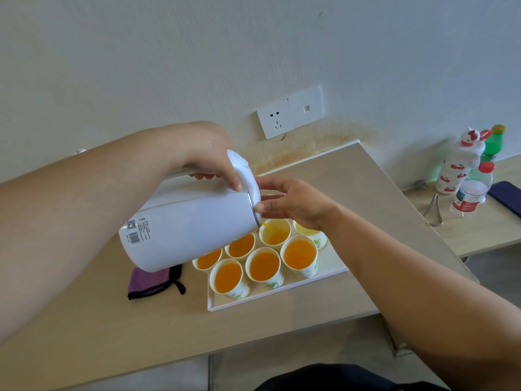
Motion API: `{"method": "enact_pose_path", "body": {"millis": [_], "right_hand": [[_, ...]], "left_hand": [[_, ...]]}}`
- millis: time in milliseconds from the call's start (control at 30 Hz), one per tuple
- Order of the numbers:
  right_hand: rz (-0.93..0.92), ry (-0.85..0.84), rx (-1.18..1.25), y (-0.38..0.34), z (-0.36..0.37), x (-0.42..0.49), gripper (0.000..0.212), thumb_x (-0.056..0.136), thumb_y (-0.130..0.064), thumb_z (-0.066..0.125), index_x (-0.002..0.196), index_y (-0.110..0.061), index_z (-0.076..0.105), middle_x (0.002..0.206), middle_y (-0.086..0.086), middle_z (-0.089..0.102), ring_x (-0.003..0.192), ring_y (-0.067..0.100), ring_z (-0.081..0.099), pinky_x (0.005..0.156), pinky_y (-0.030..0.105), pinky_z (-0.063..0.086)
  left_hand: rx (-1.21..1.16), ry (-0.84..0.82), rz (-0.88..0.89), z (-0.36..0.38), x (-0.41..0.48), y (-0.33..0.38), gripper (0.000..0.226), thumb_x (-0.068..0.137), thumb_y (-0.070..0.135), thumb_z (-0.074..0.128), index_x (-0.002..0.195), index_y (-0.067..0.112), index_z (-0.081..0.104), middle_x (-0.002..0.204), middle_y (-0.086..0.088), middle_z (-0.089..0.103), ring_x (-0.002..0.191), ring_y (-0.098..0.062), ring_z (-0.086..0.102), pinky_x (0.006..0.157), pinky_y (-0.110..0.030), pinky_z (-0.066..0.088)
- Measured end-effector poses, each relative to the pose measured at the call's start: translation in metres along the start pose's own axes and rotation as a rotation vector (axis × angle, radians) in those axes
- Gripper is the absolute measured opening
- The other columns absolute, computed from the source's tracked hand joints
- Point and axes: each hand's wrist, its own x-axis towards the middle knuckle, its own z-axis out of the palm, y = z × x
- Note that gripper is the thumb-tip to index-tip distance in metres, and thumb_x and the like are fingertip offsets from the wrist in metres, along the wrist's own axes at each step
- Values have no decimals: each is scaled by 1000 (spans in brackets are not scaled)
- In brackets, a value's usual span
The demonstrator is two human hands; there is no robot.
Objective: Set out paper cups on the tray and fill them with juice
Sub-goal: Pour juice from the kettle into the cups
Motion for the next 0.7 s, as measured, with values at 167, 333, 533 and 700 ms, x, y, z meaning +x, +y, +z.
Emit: {"method": "enact_pose_path", "body": {"millis": [167,333,533,700], "right_hand": [[-10,8,6,1,1,-1,58,75,-1,74,130,-11,55,120,9,65,109,21,64,89,34,55],[-23,23,31,1,2,-3,58,75,1,73,129,-9,55,116,9,67,104,19,67,79,28,56],[-35,12,41,1,1,-7,56,77,3,71,130,-7,54,116,10,67,104,18,67,76,26,55],[-53,20,35,2,1,-9,55,77,3,71,128,-8,55,115,9,67,103,19,67,78,27,56]], "left_hand": [[1,-2,-6,1,0,1,40,67,47,77,70,9,65,44,4,55,39,-13,50,49,-24,35],[6,5,1,0,-1,3,45,69,47,76,79,4,68,50,0,57,42,-14,50,50,-24,35],[37,8,15,1,-1,5,46,68,49,76,78,5,68,47,1,57,42,-14,50,50,-24,35],[61,8,16,0,-1,8,47,68,50,75,79,5,69,50,0,58,42,-14,51,49,-24,35]]}}
